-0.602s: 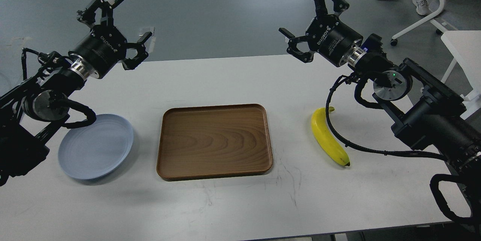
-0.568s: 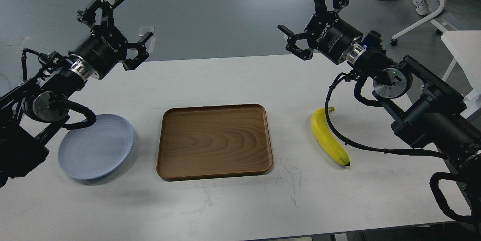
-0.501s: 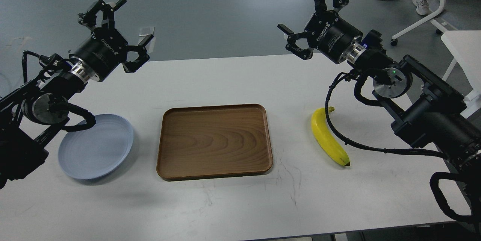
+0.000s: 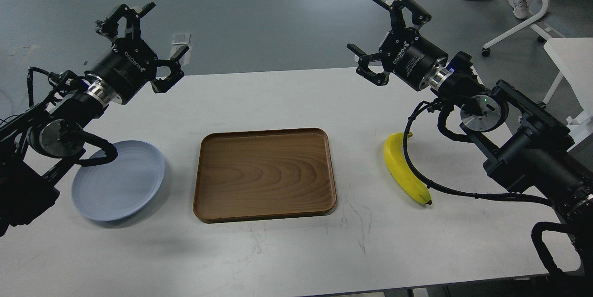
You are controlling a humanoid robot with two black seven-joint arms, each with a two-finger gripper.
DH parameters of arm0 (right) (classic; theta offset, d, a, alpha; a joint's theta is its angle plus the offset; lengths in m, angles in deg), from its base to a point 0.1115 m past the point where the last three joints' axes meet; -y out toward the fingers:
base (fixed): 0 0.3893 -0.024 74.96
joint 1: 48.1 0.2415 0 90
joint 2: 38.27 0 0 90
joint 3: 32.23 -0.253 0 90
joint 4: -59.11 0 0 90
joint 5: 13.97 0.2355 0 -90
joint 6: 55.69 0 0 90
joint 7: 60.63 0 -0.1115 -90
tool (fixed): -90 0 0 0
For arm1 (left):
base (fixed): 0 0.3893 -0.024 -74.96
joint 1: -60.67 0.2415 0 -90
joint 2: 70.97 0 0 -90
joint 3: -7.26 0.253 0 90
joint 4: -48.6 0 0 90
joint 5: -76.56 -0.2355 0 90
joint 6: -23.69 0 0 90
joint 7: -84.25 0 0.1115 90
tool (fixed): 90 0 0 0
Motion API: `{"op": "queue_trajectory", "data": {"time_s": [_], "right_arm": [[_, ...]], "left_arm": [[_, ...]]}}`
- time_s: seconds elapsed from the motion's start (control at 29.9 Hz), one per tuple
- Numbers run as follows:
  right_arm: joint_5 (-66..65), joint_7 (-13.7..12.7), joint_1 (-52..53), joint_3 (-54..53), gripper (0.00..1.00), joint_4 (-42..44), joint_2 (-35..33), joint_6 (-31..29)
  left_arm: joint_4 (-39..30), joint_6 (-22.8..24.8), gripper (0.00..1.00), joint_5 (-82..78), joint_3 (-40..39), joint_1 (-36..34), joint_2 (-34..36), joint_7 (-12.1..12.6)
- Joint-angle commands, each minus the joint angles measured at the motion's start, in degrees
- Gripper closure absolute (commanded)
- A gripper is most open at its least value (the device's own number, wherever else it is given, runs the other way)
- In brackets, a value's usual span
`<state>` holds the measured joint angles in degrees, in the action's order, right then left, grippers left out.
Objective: Place banana on plate with both arms
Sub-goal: 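Lower the left gripper toward the edge of the light blue plate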
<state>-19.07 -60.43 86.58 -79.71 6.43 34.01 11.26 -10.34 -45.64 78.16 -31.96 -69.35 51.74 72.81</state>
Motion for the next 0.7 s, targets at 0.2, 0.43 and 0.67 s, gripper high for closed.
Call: {"op": "queue_trajectory", "data": {"time_s": [0.2, 0.43, 0.67], "right_arm": [[0.00, -0.02, -0.64, -0.25, 0.00, -0.14, -0.56, 0.12], [0.00, -0.02, -0.73, -0.25, 0.00, -0.14, -0.83, 0.12], [0.00, -0.02, -0.82, -0.34, 0.00, -0.14, -0.83, 0.12]], "left_arm": [[0.15, 0.07, 0.02, -0.01, 0.03, 0.38, -0.62, 0.10], [0.15, 0.07, 0.02, -0.01, 0.03, 0.91, -1.06, 0.10], [0.23, -0.02, 0.02, -0.01, 0.03, 1.00, -1.24, 0.10]]}}
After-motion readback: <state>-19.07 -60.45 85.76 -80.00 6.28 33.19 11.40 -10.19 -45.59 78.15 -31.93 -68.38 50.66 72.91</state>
